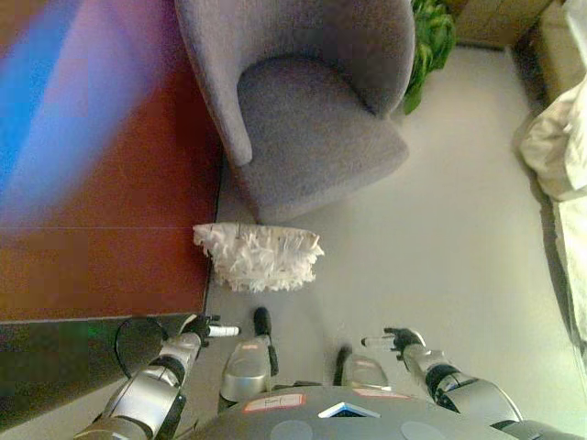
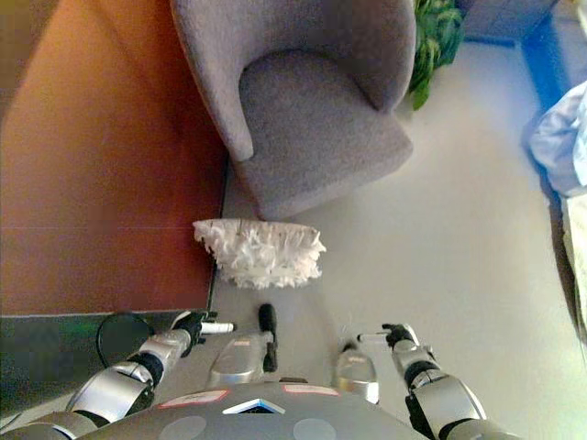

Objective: Pick up the pillow and put it on the sofa.

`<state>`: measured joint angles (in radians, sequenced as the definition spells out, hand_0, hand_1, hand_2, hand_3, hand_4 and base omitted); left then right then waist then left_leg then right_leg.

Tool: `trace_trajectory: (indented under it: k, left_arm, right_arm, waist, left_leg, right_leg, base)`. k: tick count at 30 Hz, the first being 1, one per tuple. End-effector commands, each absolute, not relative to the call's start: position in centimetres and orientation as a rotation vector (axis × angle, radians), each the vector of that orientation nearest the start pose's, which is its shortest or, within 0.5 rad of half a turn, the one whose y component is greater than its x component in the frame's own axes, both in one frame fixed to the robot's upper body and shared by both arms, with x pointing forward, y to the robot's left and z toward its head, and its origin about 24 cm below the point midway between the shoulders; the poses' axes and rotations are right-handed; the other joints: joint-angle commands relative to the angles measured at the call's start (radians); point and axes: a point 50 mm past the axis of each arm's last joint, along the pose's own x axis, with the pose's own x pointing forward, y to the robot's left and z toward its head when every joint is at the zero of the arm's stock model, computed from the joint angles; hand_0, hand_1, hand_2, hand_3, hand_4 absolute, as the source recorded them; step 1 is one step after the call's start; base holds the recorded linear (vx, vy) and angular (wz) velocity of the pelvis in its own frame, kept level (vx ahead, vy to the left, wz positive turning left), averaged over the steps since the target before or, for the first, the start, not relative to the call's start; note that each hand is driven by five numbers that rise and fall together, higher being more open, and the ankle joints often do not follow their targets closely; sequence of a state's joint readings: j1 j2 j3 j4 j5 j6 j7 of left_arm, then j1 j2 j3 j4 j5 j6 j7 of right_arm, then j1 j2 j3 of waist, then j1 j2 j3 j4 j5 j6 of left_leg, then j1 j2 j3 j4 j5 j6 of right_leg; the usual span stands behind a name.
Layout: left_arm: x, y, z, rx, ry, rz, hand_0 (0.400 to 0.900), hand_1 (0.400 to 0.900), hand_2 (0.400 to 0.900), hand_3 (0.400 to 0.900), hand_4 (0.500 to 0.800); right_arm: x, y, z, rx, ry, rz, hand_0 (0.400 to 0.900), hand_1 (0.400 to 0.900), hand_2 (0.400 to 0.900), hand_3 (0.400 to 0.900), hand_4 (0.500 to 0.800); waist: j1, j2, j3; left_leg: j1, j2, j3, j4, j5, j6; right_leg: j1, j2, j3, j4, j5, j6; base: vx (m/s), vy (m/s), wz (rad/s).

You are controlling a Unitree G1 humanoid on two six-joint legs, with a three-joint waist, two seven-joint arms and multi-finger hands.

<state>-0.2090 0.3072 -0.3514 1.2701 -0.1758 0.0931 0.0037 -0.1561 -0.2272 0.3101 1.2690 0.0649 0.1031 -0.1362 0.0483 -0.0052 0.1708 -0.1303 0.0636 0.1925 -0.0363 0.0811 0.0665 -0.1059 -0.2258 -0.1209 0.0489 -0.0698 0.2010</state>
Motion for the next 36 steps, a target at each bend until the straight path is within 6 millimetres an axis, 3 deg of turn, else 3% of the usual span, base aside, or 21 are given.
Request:
trace_trajectory:
  k: [1, 6, 9, 11, 14, 17, 18, 20, 24, 29, 36]
  left_arm:
    - [16.9, 26.2, -12.9, 0.377, 1.116, 0.070, 0.900, 0.900, 0.900, 0.900, 0.800]
    - [16.5, 26.4, -13.1, 0.379, 1.108, 0.071, 0.900, 0.900, 0.900, 0.900, 0.800]
    - [15.8, 26.5, -13.3, 0.416, 1.126, 0.053, 0.900, 0.900, 0.900, 0.900, 0.800]
    - [15.5, 26.9, -13.3, 0.426, 1.128, 0.051, 0.900, 0.900, 0.900, 0.900, 0.800]
    - [16.5, 26.8, -12.8, 0.461, 1.087, 0.009, 0.900, 0.900, 0.900, 0.900, 0.800]
    - [19.5, 26.0, -11.6, 0.466, 0.993, -0.036, 0.900, 0.900, 0.900, 0.900, 0.800]
    - [19.7, 25.9, -11.5, 0.465, 0.986, -0.039, 0.900, 0.900, 0.900, 0.900, 0.800]
    - [21.4, 25.1, -10.7, 0.460, 0.922, -0.071, 0.900, 0.900, 0.900, 0.900, 0.800]
    - [23.3, 23.6, -9.8, 0.445, 0.837, -0.098, 0.900, 0.900, 0.900, 0.900, 0.800]
    - [24.1, 22.7, -9.1, 0.398, 0.773, -0.090, 0.900, 0.900, 0.900, 0.900, 0.800]
    - [24.7, 21.4, -8.7, 0.342, 0.702, -0.086, 0.900, 0.900, 0.900, 0.900, 0.800]
  right_arm:
    - [17.1, -24.6, -13.1, -0.544, 1.020, -0.099, 0.900, 0.900, 0.900, 0.900, 0.800]
    - [18.4, -24.6, -12.3, -0.696, 0.915, -0.065, 0.900, 0.900, 0.900, 0.900, 0.800]
    - [19.0, -25.6, -11.8, -0.771, 0.909, -0.050, 0.900, 0.900, 0.900, 0.900, 0.800]
    - [19.6, -25.4, -11.5, -0.822, 0.881, -0.049, 0.900, 0.900, 0.900, 0.900, 0.800]
    - [21.8, -25.3, -10.2, -0.875, 0.810, -0.074, 0.900, 0.900, 0.900, 0.900, 0.800]
    - [28.0, -25.9, -5.4, -0.961, 0.669, -0.126, 0.900, 0.900, 0.900, 0.900, 0.800]
    - [28.4, -26.0, -5.0, -0.969, 0.658, -0.128, 0.900, 0.900, 0.900, 0.900, 0.800]
    - [31.4, -26.7, -1.5, -1.001, 0.588, -0.155, 0.900, 0.900, 0.900, 0.900, 0.800]
    - [34.2, -27.4, 2.5, -1.014, 0.516, -0.177, 0.900, 0.900, 0.900, 0.900, 0.800]
    - [36.7, -26.6, 6.2, -0.988, 0.436, -0.173, 0.900, 0.900, 0.900, 0.900, 0.800]
    - [38.6, -24.4, 8.8, -0.939, 0.354, -0.146, 0.900, 0.900, 0.900, 0.900, 0.800]
  waist:
    - [-0.022, -0.035, 0.060]
    - [-0.026, -0.054, 0.064]
    - [0.000, -0.059, 0.054]
    - [0.031, -0.058, 0.054]
    - [0.067, -0.048, 0.072]
    - [0.100, -0.016, 0.125]
    - [0.101, -0.013, 0.129]
    - [0.114, 0.012, 0.166]
    - [0.130, 0.048, 0.210]
    - [0.154, 0.080, 0.257]
    - [0.178, 0.114, 0.306]
  left_leg:
    - [-0.069, 0.023, -0.042, 0.090, -0.064, -0.100]
    - [-0.073, 0.040, -0.061, 0.172, -0.134, -0.097]
    - [-0.100, 0.058, -0.128, 0.249, -0.149, -0.107]
    - [-0.089, 0.075, -0.146, 0.237, -0.139, -0.117]
    - [-0.109, 0.087, -0.177, 0.195, -0.101, -0.141]
    - [-0.170, 0.077, -0.222, 0.158, -0.054, -0.167]
    - [-0.174, 0.076, -0.224, 0.156, -0.050, -0.168]
    - [-0.209, 0.067, -0.244, 0.147, -0.028, -0.178]
    - [-0.248, 0.054, -0.252, 0.142, -0.008, -0.185]
    - [-0.296, 0.033, -0.268, 0.161, 0.004, -0.182]
    - [-0.354, 0.000, -0.285, 0.183, 0.018, -0.168]
  right_leg:
    - [-0.119, -0.072, 0.041, -0.027, 0.282, -0.011]
    - [-0.138, -0.108, 0.021, -0.022, 0.292, 0.004]
    - [-0.101, -0.114, 0.043, -0.012, 0.265, 0.005]
    - [-0.054, -0.114, 0.000, -0.011, 0.238, 0.013]
    - [-0.022, -0.108, -0.053, -0.044, 0.223, 0.020]
    - [-0.040, -0.101, -0.086, -0.051, 0.207, 0.021]
    - [-0.044, -0.100, -0.089, -0.048, 0.205, 0.021]
    - [-0.070, -0.104, -0.101, -0.031, 0.189, 0.020]
    - [-0.101, -0.109, -0.121, -0.010, 0.169, 0.015]
    - [-0.147, -0.124, -0.128, 0.033, 0.157, 0.007]
    - [-0.207, -0.141, -0.117, 0.086, 0.145, 0.000]
  base:
    - [0.10, -0.218, 0.28]
    - [0.13, -0.238, 0.28]
    - [0.27, -0.312, 0.54]
    - [0.20, -0.321, 0.39]
    - [-0.02, -0.254, 0.34]
    - [-0.16, -0.127, 0.30]
    - [-0.12, -0.044, 0.28]
    - [-0.10, -0.033, 0.29]
    - [-0.07, 0.012, 0.23]
    - [-0.04, 0.049, 0.13]
    - [-0.01, 0.100, 0.03]
